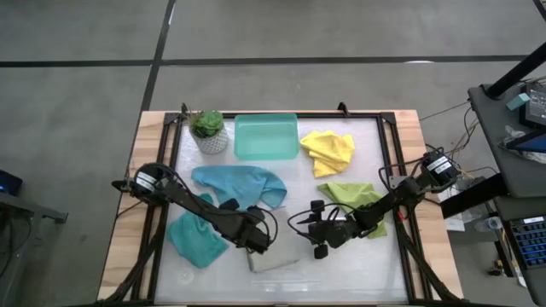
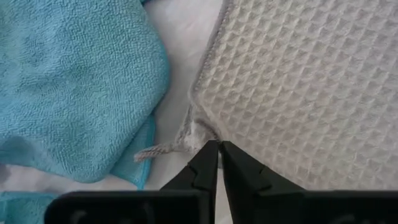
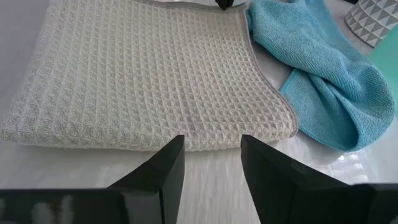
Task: Fold microfiber towels
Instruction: Fold the gray microfiber cloth
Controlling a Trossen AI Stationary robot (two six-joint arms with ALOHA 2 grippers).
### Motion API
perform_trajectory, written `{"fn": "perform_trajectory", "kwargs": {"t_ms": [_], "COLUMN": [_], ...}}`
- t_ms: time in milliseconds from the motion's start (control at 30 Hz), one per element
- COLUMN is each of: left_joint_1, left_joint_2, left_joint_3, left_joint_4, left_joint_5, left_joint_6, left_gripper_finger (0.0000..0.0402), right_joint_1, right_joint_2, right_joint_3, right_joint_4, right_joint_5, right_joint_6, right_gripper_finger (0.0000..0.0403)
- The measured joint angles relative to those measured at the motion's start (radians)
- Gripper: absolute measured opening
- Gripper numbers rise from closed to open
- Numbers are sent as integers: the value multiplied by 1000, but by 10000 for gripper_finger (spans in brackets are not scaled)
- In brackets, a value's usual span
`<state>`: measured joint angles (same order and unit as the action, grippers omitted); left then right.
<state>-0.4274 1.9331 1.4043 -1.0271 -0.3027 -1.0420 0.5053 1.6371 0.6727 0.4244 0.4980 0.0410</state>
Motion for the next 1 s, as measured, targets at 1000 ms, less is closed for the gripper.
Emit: {"fn": "perform_trajectory", "kwargs": {"t_ms": [1000], "left_joint_1": [-32], "left_joint_2": [-70], "left_joint_3": [-119], "left_joint_4": [197], "left_joint_5": [30], "left_joint_6": [445], "left_gripper_finger": [37], "right_joint_1": [0], "right_joint_2": [0], "right_joint_3": [-10], "right_joint_4": [0], "right_joint_5": [-1], "right_joint_6": [0], "right_gripper_finger": [148]}}
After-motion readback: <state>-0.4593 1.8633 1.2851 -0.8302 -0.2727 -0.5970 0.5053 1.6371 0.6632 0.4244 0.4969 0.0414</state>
